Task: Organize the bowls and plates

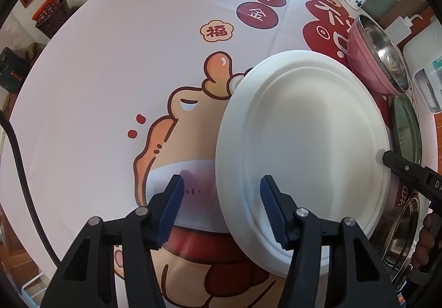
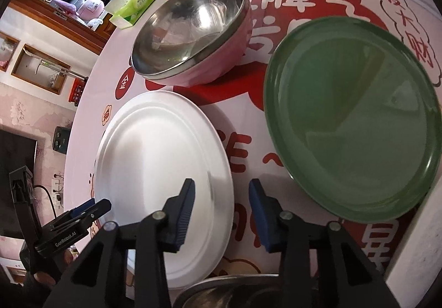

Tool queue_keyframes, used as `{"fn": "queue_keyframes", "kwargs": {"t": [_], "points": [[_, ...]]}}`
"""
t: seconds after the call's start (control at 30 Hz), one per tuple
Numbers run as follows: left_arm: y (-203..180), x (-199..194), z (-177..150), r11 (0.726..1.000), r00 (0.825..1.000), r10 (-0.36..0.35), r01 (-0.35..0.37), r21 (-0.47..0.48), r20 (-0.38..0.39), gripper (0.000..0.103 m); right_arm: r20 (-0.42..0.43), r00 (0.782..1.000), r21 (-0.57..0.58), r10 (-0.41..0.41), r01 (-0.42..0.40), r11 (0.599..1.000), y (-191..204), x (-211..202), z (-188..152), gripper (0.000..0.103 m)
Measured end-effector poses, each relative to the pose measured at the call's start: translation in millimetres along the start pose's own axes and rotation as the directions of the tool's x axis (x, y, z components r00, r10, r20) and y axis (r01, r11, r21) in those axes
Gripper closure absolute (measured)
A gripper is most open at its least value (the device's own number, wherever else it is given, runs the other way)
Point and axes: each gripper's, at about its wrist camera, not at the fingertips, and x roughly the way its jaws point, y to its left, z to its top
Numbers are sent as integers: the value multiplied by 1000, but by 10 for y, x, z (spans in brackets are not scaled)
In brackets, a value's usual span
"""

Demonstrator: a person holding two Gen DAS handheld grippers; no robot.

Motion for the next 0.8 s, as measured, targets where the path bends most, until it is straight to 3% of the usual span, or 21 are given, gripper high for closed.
{"fn": "queue_keyframes", "kwargs": {"t": [0.13, 0.6, 0.8], "points": [[57, -42, -28, 1000, 1000, -5, 5, -2, 5, 59, -9, 1000, 4, 16, -16, 1000, -6, 18, 0, 79], [-9, -41, -58, 999, 999, -50, 50, 4, 7, 64, -17, 999, 42, 40, -39, 998, -43, 31, -9, 86], [14, -46, -79, 998, 998, -52, 53, -15, 22, 74, -9, 999, 42, 30, -30, 999, 8, 38, -12, 86]]}}
